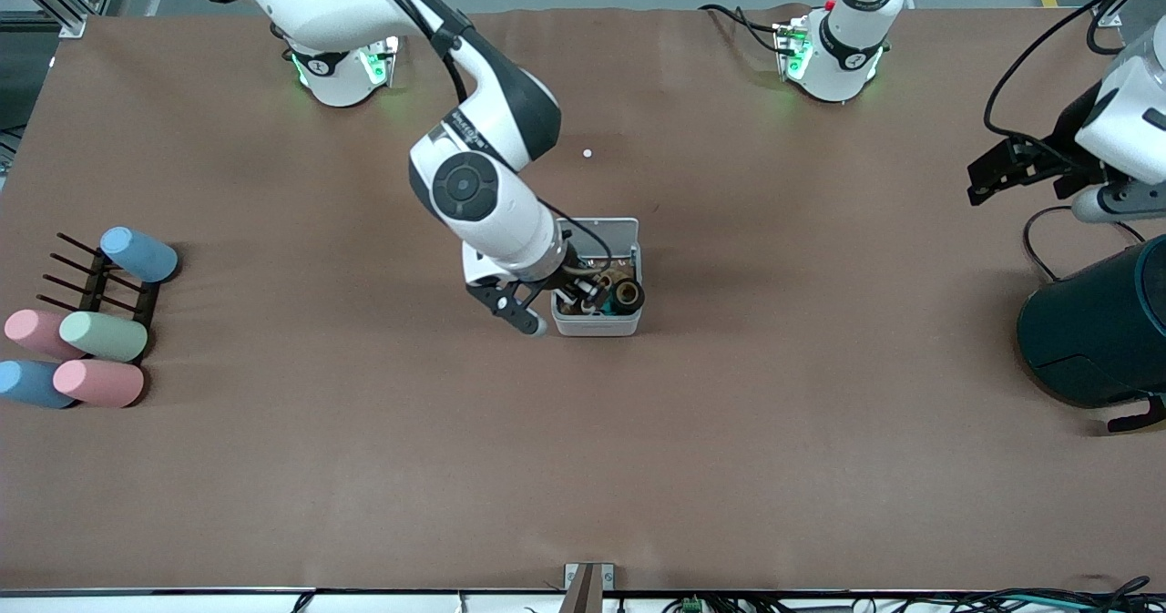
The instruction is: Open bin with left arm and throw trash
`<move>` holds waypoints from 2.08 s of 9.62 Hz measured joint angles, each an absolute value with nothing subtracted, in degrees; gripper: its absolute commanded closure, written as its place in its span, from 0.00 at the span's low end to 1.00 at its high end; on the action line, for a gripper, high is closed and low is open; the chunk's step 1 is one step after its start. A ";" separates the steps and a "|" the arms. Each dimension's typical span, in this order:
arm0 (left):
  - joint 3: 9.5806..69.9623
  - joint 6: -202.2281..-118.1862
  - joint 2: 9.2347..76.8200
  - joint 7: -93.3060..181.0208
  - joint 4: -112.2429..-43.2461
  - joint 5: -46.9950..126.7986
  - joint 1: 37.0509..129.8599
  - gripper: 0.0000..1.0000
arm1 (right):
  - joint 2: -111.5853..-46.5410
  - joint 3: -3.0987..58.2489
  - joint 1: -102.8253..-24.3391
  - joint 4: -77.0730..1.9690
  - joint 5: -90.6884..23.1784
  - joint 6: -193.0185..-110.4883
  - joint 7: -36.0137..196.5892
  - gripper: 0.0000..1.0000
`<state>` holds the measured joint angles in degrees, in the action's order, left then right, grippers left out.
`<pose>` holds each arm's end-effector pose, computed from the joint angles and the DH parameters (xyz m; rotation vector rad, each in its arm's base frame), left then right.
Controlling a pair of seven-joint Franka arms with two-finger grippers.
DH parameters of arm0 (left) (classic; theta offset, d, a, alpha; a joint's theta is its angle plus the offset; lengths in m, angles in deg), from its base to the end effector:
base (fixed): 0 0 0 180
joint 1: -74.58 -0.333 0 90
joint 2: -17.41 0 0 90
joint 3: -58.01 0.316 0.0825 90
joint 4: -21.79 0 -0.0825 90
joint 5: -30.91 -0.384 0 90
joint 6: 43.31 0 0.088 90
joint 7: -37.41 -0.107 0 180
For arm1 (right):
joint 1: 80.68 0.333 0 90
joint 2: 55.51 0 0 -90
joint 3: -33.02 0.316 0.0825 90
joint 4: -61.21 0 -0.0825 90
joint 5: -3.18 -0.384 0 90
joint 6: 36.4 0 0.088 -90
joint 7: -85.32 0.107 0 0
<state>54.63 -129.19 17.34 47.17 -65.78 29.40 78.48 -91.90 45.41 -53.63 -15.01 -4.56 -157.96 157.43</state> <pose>0.5431 -0.0664 0.6389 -3.1103 -0.0697 0.0374 0.5933 0.4478 0.3840 -2.6953 0.9588 0.1550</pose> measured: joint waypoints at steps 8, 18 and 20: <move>57.08 -130.61 16.29 45.69 -67.49 30.36 80.23 0.00 | -72.73 45.15 -90.43 -12.58 -4.38 -119.88 108.00 0.06; 57.18 -131.45 16.57 45.68 -67.21 30.36 80.26 0.00 | -55.98 46.33 -93.30 -18.81 3.05 -110.72 88.08 0.01; 57.18 -131.89 16.87 45.68 -67.21 30.36 80.26 0.00 | -55.97 46.32 -93.31 -18.50 3.05 -110.77 88.03 0.01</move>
